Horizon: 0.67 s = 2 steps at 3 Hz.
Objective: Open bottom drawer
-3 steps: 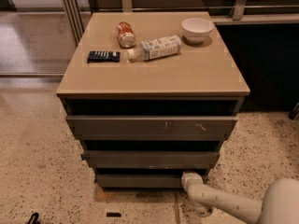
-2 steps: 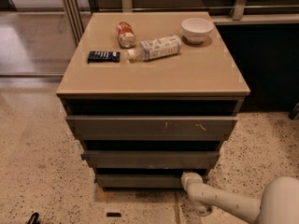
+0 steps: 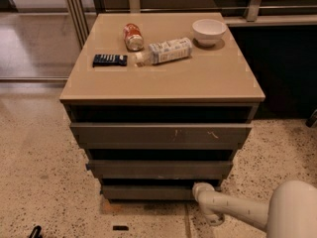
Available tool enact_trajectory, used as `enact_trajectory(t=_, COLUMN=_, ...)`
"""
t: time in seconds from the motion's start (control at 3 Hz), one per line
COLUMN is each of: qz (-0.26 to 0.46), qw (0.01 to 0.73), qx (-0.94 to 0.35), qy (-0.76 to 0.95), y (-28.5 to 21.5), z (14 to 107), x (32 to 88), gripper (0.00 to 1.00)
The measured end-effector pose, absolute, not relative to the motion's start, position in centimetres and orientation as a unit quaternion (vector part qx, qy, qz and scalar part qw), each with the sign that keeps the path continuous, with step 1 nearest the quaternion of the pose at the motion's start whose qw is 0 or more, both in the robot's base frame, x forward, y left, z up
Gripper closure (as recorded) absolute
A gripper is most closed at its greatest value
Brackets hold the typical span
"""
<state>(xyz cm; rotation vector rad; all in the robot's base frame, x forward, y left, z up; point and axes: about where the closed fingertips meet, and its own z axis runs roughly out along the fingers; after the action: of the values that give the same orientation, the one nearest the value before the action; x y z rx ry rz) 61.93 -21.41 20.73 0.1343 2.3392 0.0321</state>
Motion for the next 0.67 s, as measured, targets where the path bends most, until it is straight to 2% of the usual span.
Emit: enact_trajectory(t=0.67, qz=0.014, qw=0.361, qx=0.041, qy=0.931, y=-21.94, z=20.17, x=61.84, gripper=1.00)
